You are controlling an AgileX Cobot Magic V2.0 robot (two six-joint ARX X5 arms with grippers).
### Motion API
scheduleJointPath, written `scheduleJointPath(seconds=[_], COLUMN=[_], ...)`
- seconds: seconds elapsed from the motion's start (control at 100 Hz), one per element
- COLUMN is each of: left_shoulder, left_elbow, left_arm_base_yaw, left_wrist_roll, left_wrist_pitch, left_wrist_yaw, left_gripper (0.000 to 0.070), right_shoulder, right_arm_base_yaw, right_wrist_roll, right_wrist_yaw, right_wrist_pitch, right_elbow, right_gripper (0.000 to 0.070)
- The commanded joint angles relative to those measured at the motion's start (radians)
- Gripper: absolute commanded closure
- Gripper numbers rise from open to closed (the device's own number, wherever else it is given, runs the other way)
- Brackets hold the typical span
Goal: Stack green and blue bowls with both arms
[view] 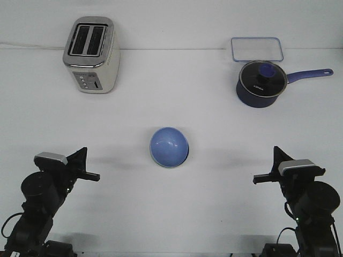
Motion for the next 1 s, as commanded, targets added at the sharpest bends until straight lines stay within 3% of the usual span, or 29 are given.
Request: scheduleJointPath(seconds=[0.0,0.63,0.85,0.99], left_shoulder=[0.003,-0.053,-0.175,-0.284], left_elbow=[0.01,-0.003,-0.166,-0.287], left_arm_base_yaw=[-0.002,-0.001,0.023,0.052], left_wrist_roll=[0.001,0.013,0.035,0.035], left_wrist_pitch=[0.012,0.037,0.235,0.29], left_wrist_yaw=[-0.002,-0.01,-0.018,-0.018], left_gripper=[0.069,0.069,0.069,0.069], right_shoulder=[0.004,0.004,0.004,0.004], right_arm_base_yaw=[0.001,0.001,0.001,0.001], right_wrist_roll=[-0.005,-0.004,-0.005,-0.005], right_wrist_yaw=[0.003,0.003,0.003,0.003], right_wrist_pitch=[0.01,0.01,0.01,0.01], right_elbow=[0.01,0.01,0.01,0.01], right_gripper=[0.07,0.07,0.07,0.07])
